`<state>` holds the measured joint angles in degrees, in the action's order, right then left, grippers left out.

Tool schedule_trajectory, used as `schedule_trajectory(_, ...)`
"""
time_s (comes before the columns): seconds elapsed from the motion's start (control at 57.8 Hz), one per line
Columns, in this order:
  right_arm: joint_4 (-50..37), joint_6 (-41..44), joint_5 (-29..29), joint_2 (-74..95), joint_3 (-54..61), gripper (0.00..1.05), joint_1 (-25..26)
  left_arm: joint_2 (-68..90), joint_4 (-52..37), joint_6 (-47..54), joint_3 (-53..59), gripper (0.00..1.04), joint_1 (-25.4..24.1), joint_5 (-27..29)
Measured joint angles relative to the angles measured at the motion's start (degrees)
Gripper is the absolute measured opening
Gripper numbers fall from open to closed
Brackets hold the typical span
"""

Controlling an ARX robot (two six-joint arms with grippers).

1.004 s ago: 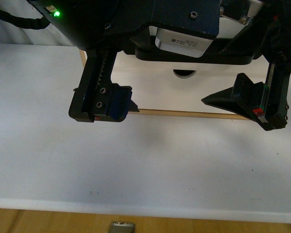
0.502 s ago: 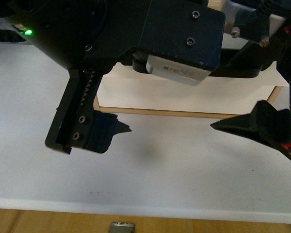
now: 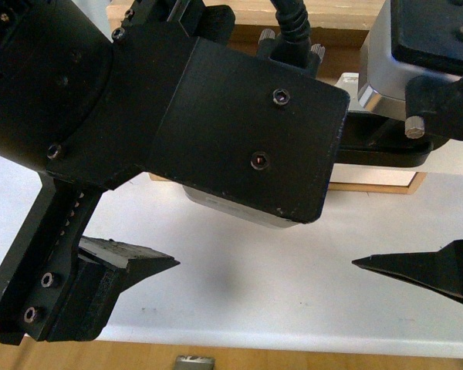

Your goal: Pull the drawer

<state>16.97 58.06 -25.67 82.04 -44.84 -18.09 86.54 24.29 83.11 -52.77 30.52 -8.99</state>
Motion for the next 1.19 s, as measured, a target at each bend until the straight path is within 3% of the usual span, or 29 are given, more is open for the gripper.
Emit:
schedule_trajectory(0.502,-5.27,-8.96,-5.77,-11.72,1.95,0.96,4.20,-6.84,-17.07,-11.30,2.51,0.98,-1.31,-6.86)
schedule_trajectory(0.813,-15.72,-20.00,-6.62,-31.76,11.76,0.96,11.58,-26.29,-29.73,-28.83,12.11,0.98,-9.70,-7.06)
schedule_trajectory(0.935,-18.95,-25.40,-2.60,-39.63,16.13,0.96,13.81,-34.27,-31.08,-36.44,17.57,0.98,-13.94,-6.16)
schedule_trajectory(1.056,-20.70,-31.15,6.38,-48.13,21.09,0.96,14.58,-43.17,-31.02,-45.24,24.04,0.98,-19.76,-6.19)
schedule_trajectory(1.194,-16.63,-36.02,16.76,-59.52,25.59,0.96,14.34,-54.23,-28.55,-56.52,31.06,0.98,-29.05,-6.25)
